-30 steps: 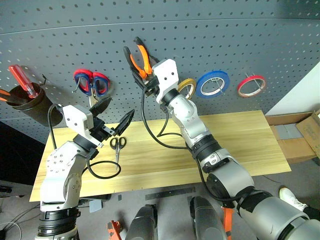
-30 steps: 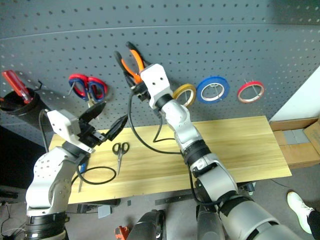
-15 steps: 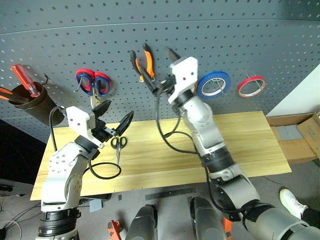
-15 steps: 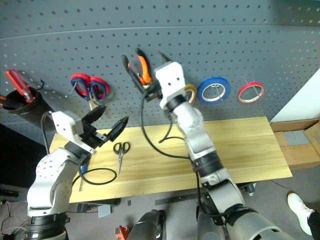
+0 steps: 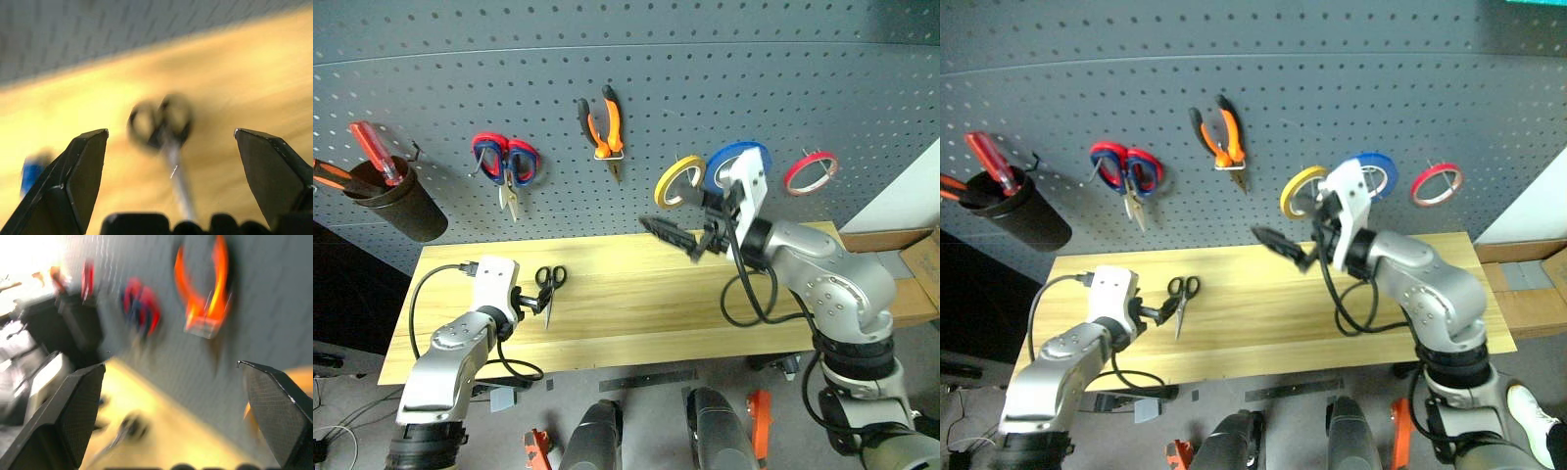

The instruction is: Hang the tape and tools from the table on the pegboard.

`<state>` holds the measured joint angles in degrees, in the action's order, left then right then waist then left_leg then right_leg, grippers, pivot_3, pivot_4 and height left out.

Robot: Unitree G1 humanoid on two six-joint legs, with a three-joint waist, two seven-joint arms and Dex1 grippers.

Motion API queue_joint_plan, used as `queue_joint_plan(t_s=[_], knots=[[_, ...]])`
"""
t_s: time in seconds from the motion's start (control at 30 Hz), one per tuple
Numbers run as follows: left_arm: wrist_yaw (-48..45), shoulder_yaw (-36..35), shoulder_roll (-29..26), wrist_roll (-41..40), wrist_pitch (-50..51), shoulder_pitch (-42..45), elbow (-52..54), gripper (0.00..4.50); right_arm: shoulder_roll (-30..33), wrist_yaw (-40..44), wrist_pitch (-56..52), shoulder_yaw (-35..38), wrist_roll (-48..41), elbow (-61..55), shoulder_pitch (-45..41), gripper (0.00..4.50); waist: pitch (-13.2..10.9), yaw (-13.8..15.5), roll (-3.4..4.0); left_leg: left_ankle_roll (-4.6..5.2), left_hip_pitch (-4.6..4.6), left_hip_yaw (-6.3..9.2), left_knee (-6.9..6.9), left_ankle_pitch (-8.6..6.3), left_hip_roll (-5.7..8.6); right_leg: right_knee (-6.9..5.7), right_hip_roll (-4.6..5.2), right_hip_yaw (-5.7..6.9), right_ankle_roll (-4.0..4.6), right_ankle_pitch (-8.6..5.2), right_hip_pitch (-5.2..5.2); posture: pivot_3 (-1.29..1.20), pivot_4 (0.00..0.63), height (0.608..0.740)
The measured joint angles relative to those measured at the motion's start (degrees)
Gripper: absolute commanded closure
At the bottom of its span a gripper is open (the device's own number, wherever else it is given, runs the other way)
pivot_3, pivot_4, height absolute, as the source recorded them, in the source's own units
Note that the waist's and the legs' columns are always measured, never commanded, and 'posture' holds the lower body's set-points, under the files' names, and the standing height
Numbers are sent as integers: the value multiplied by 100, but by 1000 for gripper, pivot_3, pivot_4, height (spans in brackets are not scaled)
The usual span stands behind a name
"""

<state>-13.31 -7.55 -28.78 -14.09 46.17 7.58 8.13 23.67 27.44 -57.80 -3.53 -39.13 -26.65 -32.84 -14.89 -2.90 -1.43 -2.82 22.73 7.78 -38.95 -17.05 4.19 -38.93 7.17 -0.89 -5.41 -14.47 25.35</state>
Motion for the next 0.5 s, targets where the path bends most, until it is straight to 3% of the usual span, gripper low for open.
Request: queue_joint_plan(t_s=[0.2, 0.5], knots=[[233, 221, 349, 134, 591, 604, -835, 31, -187, -490, -592, -444, 39, -214, 229, 4, 1, -6, -4, -6, -4, 0, -1, 3, -2, -2, 0, -1, 0, 0, 1, -16, 259, 740], [272, 445, 494, 514, 369, 1636, -2418, 31, -442, -932, -889, -899, 210, -561, 338, 4, 3, 38, -8, -7, -2, 2, -1, 4, 2, 3, 5, 4, 0, 0, -1, -37, 270, 740]])
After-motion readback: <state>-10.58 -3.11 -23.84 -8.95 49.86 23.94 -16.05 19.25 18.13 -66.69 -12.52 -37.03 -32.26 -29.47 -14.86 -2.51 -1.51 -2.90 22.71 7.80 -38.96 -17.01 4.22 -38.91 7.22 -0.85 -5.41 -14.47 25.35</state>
